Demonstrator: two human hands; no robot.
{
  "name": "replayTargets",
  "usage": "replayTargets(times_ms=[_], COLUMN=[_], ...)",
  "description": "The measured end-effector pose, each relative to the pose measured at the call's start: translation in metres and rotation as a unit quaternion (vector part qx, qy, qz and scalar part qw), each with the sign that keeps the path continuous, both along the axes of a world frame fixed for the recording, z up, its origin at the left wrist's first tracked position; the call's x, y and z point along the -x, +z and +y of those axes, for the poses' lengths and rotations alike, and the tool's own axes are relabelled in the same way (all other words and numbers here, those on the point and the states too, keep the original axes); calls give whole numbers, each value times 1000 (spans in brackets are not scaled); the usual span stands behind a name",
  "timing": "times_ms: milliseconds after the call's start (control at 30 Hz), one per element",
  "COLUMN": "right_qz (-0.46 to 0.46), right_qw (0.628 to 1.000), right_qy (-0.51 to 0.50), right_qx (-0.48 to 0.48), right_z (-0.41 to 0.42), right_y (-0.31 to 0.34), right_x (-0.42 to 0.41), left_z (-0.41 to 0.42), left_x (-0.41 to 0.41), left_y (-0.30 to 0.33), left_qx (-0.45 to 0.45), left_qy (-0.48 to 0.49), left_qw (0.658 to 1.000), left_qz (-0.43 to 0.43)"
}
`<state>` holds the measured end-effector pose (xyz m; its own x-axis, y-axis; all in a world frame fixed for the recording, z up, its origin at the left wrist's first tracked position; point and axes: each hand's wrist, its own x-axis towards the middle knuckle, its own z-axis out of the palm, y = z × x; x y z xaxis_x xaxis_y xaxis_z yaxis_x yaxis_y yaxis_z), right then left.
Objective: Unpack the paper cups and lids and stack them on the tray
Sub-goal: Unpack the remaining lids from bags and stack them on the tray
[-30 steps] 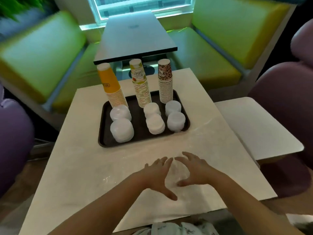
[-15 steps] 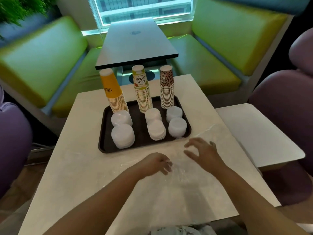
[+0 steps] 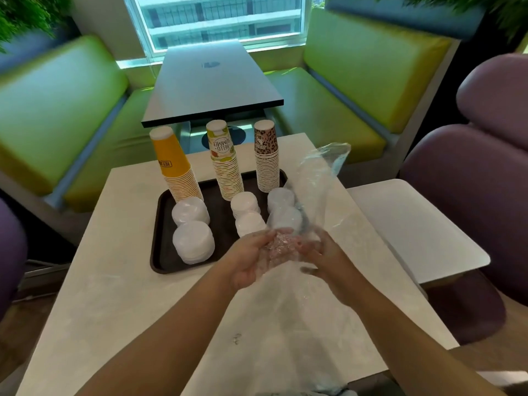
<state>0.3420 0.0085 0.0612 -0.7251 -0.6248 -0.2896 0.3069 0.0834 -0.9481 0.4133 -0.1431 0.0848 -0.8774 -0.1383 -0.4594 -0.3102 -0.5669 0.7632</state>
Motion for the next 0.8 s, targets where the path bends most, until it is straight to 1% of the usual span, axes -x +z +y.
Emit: replayTargets(times_ms=[33,67,133,200,233,267,300,333,367,433,500,567,633,700,800], right_qz=[-25,-38,-38,-38,-40,-42,-46,-43,-27,33,76,68,32,9,-34], right_qw=[999,999,998,996,993,990,987,986,990,996,995,994,992,992,987], right_qy=[7,1,-28,-70,-94,-115,-127,-126,-108,-55,-38,-50,-55,-54,-56], right_qx=[24,39,46,51,59,72,87,96,91,59,48,75,110,117,143], right_z=[-1,-2,-3,-2,-2,-1,-1,0,0,-2,-4,-5,-4,-1,3], right_y=[0,1,4,6,8,12,16,21,25,32,36,43,48,52,49], right_x=[-1,-1,1,6,9,12,14,16,17,15,13,12,13,14,16], left_z=[0,0,-4,-10,-12,-13,-13,-13,-12,-11,-11,-13,-12,-10,-6], left_x=[2,2,3,2,2,3,5,7,10,16,21,23,21,19,18], left_y=[1,3,8,16,21,26,30,35,39,47,54,58,59,58,52], left_qx=[3,26,131,249,282,300,314,323,318,285,276,285,294,283,177], left_qy=[2,-4,-54,-144,-180,-196,-188,-158,-115,-30,7,-9,-42,-44,-46], left_qw=[1000,1000,990,958,942,933,930,933,941,956,956,953,952,956,981], left_qz=[4,5,0,-10,-14,-14,-7,6,24,71,104,101,79,71,68])
